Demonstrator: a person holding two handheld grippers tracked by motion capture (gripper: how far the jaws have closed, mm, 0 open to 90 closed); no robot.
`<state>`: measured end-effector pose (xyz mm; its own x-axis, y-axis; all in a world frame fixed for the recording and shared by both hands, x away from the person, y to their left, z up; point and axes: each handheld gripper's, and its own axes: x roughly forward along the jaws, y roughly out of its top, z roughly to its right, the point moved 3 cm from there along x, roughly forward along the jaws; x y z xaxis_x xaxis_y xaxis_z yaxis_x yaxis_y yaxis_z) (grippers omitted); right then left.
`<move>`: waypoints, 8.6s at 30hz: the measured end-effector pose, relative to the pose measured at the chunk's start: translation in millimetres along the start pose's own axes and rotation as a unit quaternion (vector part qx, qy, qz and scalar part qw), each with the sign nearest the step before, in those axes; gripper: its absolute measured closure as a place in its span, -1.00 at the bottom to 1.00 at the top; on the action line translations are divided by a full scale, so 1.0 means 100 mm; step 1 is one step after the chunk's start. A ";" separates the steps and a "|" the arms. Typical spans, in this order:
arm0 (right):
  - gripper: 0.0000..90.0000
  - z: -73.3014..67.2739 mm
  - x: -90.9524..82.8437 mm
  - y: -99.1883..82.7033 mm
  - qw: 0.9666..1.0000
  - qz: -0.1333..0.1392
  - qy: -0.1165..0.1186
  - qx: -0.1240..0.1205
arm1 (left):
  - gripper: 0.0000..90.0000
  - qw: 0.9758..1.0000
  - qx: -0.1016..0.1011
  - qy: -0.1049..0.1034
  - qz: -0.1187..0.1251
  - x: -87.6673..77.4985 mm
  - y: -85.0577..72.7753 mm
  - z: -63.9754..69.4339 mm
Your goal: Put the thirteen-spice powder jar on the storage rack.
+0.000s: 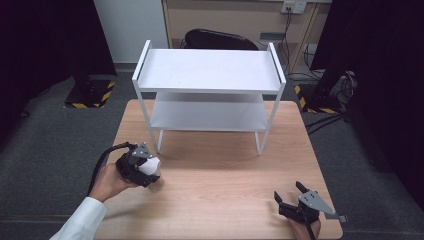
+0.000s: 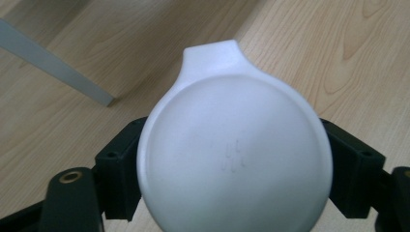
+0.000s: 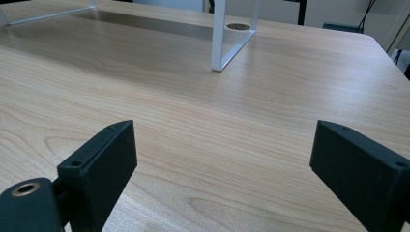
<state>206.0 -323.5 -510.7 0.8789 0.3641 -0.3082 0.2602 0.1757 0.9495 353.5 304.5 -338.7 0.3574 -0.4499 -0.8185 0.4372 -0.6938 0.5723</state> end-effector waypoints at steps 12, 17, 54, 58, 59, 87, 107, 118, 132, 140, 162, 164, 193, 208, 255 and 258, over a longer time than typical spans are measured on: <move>-0.80 0.00 0.00 0.00 1.000 0.000 0.000 0.000 | -0.34 1.000 -0.012 -0.007 0.000 -0.02 0.00 -0.04; -0.80 -0.01 0.00 0.00 1.000 0.000 0.000 -0.001 | -0.33 1.000 -0.016 -0.009 0.001 -0.02 -0.01 -0.05; -0.80 -0.01 0.01 0.01 1.000 -0.004 0.001 -0.003 | -0.32 0.998 -0.060 0.000 -0.003 -0.19 0.14 0.13; -0.79 -0.01 0.01 0.01 1.000 -0.005 0.001 -0.006 | -0.32 0.998 -0.062 -0.003 0.009 -0.34 0.21 0.15; -0.80 -0.01 0.01 0.01 1.000 -0.005 0.001 -0.007 | -0.32 0.998 -0.064 0.000 0.009 -0.38 0.24 0.17; -0.79 -0.02 0.01 0.01 1.000 -0.005 0.000 -0.008 | -0.32 0.997 -0.069 0.013 0.043 -1.65 1.26 0.33; -0.79 -0.02 0.00 0.00 1.000 -0.002 0.003 -0.012 | -0.32 0.990 -0.102 0.045 0.081 -2.23 2.01 0.36; -0.79 -0.03 -0.01 0.00 1.000 -0.004 0.002 -0.013 | -0.32 0.985 -0.117 0.079 0.094 -2.42 2.44 0.35; -0.79 -0.03 0.00 0.00 1.000 -0.004 0.001 -0.016 | -0.32 0.975 -0.151 0.119 0.110 -2.38 2.72 0.05; -0.79 -0.03 0.01 0.00 1.000 -0.002 0.002 -0.016 | -0.32 0.972 -0.166 0.139 0.095 -2.23 2.80 -0.21; -0.79 -0.03 0.01 0.00 1.000 -0.003 0.002 -0.018 | -0.32 0.965 -0.204 0.149 0.065 -1.90 2.88 -0.72; -0.79 -0.03 0.01 0.00 1.000 -0.002 0.002 -0.018 | -0.32 0.965 -0.206 0.152 0.064 -1.89 2.88 -0.74; -0.79 -0.04 0.02 0.02 1.000 -0.008 0.003 -0.026 | -0.58 0.963 -0.200 0.144 0.110 -1.85 2.71 -0.78; -0.79 -0.05 0.01 0.01 1.000 -0.008 0.003 -0.027 | -0.67 0.960 -0.198 0.142 0.141 -2.11 2.62 -0.66; -0.79 -0.12 0.03 0.05 0.999 -0.025 -0.006 -0.048 | -0.80 0.950 -0.093 0.035 0.296 -3.23 1.02 0.17; -0.79 -0.13 0.03 0.05 0.998 -0.026 -0.006 -0.049 | -0.80 0.948 -0.091 0.028 0.304 -3.22 0.92 0.17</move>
<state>205.2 -309.6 -507.9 0.8699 0.3413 -0.3562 0.2658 0.2839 0.9213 264.7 376.3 -23.1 0.6294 -0.7015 -0.3344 0.2700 -0.2061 0.9406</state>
